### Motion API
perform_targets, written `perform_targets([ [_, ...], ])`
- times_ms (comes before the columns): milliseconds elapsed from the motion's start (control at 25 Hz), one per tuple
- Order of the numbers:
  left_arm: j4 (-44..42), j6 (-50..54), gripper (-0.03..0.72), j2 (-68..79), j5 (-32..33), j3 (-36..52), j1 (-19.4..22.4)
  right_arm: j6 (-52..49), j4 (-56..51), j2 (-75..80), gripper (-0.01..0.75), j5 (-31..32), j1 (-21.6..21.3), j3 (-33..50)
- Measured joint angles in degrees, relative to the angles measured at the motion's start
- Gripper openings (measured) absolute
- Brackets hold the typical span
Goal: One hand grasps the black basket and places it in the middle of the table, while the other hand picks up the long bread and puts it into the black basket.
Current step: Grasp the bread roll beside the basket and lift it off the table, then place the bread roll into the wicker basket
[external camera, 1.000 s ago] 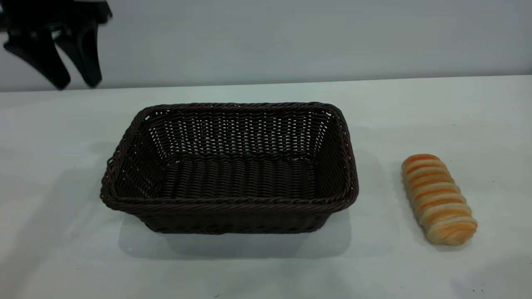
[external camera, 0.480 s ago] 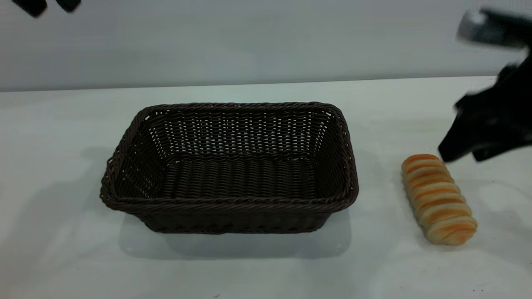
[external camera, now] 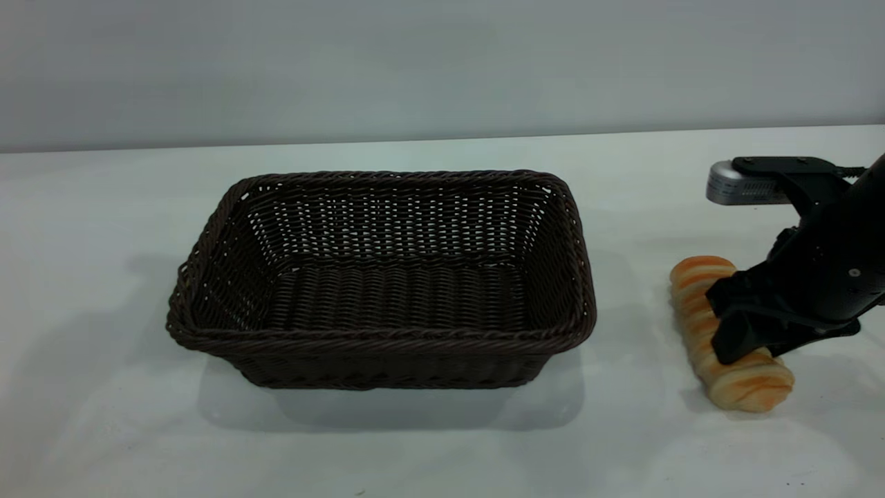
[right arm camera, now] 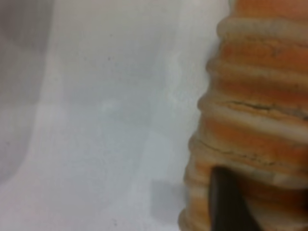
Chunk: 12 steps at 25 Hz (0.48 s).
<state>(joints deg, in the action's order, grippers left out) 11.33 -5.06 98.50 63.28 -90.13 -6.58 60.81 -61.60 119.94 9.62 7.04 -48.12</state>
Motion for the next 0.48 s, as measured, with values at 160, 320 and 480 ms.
perform_targets([
  [160,0.00,0.00,0.488,0.00,0.23,0.00,0.00,0.05,-0.08,-3.34,0.075,2.60,0.00,0.13],
  [320,0.00,-0.02,0.488,0.00,0.45,0.00,0.00,-0.11,-0.15,-12.66,0.041,7.75,0.29,-1.78],
  [480,0.00,-0.02,0.488,0.00,0.45,0.00,0.00,-0.33,-3.36,-18.84,0.041,13.23,3.40,-7.61],
])
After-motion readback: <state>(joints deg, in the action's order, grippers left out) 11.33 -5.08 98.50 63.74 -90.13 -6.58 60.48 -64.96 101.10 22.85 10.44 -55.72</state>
